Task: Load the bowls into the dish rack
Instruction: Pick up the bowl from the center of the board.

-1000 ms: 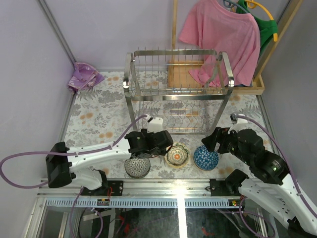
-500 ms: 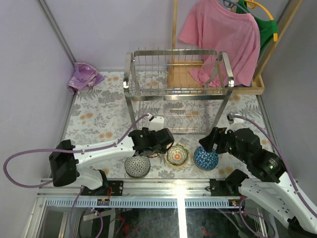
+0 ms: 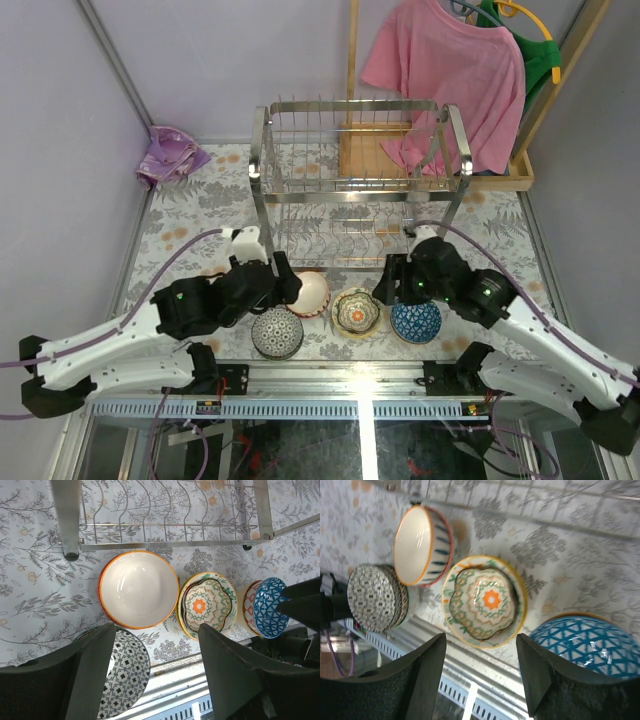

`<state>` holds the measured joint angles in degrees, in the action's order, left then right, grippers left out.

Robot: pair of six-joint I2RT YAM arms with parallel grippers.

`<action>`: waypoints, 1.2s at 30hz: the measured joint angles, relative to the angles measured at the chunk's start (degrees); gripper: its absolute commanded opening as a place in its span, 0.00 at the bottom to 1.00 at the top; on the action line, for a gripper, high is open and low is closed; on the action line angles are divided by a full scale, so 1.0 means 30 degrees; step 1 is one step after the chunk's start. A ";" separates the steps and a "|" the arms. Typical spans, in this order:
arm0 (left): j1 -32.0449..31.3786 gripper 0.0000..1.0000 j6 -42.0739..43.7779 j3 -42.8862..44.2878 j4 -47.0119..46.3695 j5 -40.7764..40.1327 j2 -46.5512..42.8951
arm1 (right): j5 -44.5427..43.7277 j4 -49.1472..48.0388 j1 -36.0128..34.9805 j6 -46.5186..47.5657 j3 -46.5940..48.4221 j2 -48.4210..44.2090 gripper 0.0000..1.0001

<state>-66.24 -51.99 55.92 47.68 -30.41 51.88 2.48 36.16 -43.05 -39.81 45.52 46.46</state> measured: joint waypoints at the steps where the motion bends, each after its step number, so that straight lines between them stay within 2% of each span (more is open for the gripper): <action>1: 0.0000 0.67 -0.0058 -0.0313 0.0051 -0.0095 -0.0590 | -0.0379 0.0044 -0.0743 -0.0240 0.0313 0.0583 0.65; 7: 0.0000 0.66 -0.0080 -0.0685 0.0160 -0.0335 -0.1996 | -0.2922 0.0138 -0.5472 -0.1428 0.3169 0.5610 0.64; 13: 0.0000 0.66 -0.0066 -0.0962 0.0146 -0.0342 -0.2659 | -0.4969 0.0510 -0.7723 -0.2149 0.5872 0.9602 0.63; 18: 0.0000 0.66 -0.0051 -0.1275 0.0168 -0.0335 -0.3410 | -0.6302 0.0962 -0.8677 -0.2543 0.8021 1.2728 0.60; 22: 0.0000 0.66 -0.0015 -0.1326 0.0189 -0.0335 -0.4080 | -0.7133 0.1341 -0.8990 -0.2798 0.8772 1.4848 0.53; 26: 0.0000 0.66 0.0000 -0.1333 0.0262 -0.0335 -0.4561 | -0.7665 0.2033 -0.9049 -0.2951 0.9551 1.6560 0.52; 36: 0.0000 0.66 0.0000 -0.1362 0.0984 -0.0328 -0.5297 | -0.8539 0.2761 -0.9333 -0.2965 1.1285 1.7945 0.54</action>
<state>-66.24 -51.99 51.83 50.63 -31.40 35.99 -23.14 44.45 -71.05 -48.71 79.37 100.29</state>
